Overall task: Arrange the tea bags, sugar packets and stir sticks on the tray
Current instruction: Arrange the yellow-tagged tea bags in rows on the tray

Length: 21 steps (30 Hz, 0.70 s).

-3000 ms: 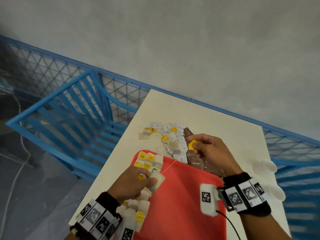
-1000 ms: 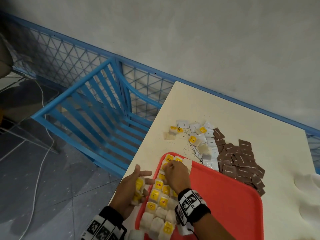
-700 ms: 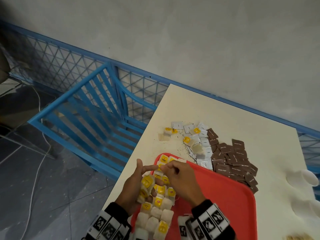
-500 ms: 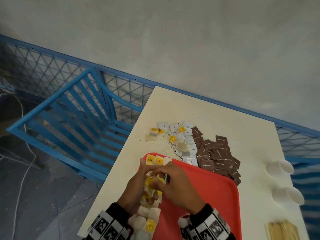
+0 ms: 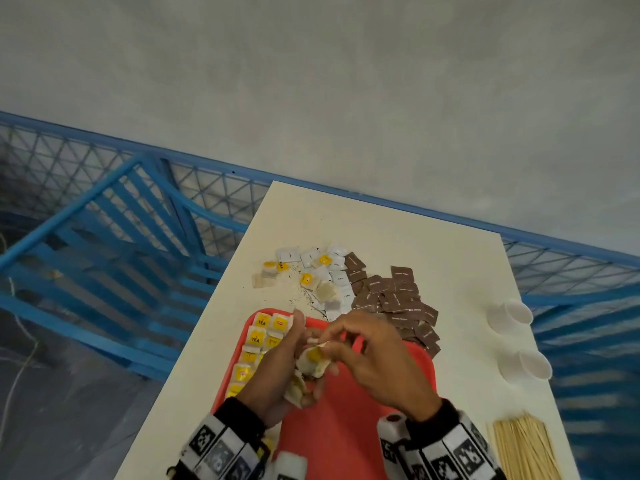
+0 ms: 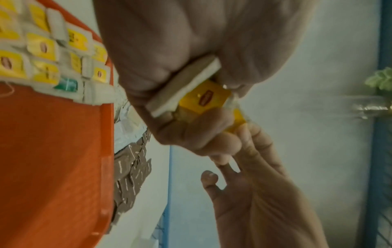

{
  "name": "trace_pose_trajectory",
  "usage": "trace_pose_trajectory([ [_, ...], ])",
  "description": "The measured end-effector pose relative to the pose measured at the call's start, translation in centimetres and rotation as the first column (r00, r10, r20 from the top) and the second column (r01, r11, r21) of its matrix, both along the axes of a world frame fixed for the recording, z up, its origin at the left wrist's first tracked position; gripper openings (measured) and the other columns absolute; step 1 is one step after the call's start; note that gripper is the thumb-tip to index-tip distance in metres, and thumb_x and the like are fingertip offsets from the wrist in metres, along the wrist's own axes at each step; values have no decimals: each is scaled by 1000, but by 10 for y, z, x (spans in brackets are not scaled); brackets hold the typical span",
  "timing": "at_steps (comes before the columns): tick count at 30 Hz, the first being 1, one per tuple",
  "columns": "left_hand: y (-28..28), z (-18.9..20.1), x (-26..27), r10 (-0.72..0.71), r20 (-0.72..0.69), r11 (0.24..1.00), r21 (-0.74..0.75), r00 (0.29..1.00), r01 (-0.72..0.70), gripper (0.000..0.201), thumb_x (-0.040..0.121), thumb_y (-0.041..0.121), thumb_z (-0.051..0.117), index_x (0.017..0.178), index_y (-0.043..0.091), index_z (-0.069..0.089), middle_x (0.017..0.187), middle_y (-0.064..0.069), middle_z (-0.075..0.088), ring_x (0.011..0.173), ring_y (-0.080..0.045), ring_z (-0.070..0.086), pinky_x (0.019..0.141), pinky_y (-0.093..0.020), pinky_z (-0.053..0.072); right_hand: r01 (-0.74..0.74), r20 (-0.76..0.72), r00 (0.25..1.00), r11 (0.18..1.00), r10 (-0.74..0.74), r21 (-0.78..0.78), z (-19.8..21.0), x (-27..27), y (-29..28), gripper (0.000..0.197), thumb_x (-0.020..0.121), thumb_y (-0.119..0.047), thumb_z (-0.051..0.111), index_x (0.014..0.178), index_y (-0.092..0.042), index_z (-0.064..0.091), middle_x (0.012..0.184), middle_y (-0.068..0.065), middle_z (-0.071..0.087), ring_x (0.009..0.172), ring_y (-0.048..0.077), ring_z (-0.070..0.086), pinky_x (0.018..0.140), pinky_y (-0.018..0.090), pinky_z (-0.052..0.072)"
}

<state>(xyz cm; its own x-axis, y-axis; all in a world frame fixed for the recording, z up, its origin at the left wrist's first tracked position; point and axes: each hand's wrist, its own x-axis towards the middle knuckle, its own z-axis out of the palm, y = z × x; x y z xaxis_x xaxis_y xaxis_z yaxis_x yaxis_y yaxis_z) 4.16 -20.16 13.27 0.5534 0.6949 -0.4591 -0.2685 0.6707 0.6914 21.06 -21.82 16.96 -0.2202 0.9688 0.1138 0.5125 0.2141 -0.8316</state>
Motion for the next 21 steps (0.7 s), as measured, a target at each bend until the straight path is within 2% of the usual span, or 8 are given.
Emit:
trace_pose_trajectory([
  [3, 0, 7, 3, 24, 176, 993, -120, 984, -3, 52, 97, 56, 43, 84, 10, 64, 53, -7, 55, 37, -16, 54, 32, -15, 34, -79, 72, 995, 994, 74, 76, 14, 4, -4, 8, 84, -25, 77, 89, -30, 74, 100, -12, 61, 97, 10, 59, 84, 16, 41],
  [5, 0, 10, 4, 23, 228, 990, -143, 973, 10, 43, 99, 45, 47, 83, 8, 62, 50, -4, 50, 36, -13, 52, 30, -14, 33, -134, 49, 990, 983, 129, 122, 20, 4, -5, 7, 85, -22, 77, 90, -27, 75, 99, -12, 63, 98, 12, 61, 87, 27, 46],
  [8, 2, 9, 5, 22, 194, 998, -63, 981, -10, 24, 101, 30, 51, 102, 7, 57, 57, -6, 49, 39, -11, 47, 33, -13, 32, -130, -12, 991, 981, 133, 143, 27, 7, -4, 4, 89, -14, 72, 91, -18, 72, 94, -10, 69, 93, 14, 63, 84, 26, 46],
  [11, 5, 7, 4, 59, 141, 998, -31, 988, -55, 18, 98, 22, 57, 93, 6, 57, 60, -7, 53, 37, -10, 45, 35, -10, 28, -81, -66, 994, 994, 86, 79, 35, 7, -1, 7, 93, -16, 65, 92, -22, 68, 88, -13, 68, 83, 10, 63, 75, 22, 43],
  [13, 6, 7, 1, 80, 92, 997, -1, 993, -80, 11, 91, 13, 60, 99, 5, 58, 61, -9, 57, 37, -10, 44, 36, -11, 25, -33, -122, 992, 996, 43, 81, 40, 7, 3, 7, 94, -14, 64, 93, -20, 67, 83, -14, 67, 77, 8, 61, 70, 21, 44],
  [15, 9, 4, -5, 87, 21, 995, 49, 996, -88, 12, 91, 7, 58, 101, 7, 64, 74, -12, 62, 41, -12, 43, 39, -13, 23, 4, -133, 991, 996, 8, 88, 45, 9, 9, 9, 94, -10, 66, 95, -18, 69, 85, -10, 69, 75, 10, 62, 66, 26, 48],
  [17, 15, 8, -12, 116, -27, 988, 105, 993, -113, 18, 94, 2, 53, 90, 10, 69, 79, -11, 61, 42, -12, 39, 39, -12, 24, 21, -58, 998, 995, -16, 97, 49, 15, 17, 13, 93, -11, 66, 100, -21, 70, 86, -9, 70, 75, 10, 63, 65, 32, 51],
  [21, 27, 45, -18, 185, -89, 933, 328, 979, -146, 6, 88, 14, 64, 87, 9, 68, 53, 0, 40, 38, -9, 25, 38, -15, 23, -10, 107, 994, 992, -4, 125, 58, 20, 28, 20, 91, -14, 70, 107, -26, 65, 81, -12, 68, 77, 9, 63, 66, 17, 47],
])
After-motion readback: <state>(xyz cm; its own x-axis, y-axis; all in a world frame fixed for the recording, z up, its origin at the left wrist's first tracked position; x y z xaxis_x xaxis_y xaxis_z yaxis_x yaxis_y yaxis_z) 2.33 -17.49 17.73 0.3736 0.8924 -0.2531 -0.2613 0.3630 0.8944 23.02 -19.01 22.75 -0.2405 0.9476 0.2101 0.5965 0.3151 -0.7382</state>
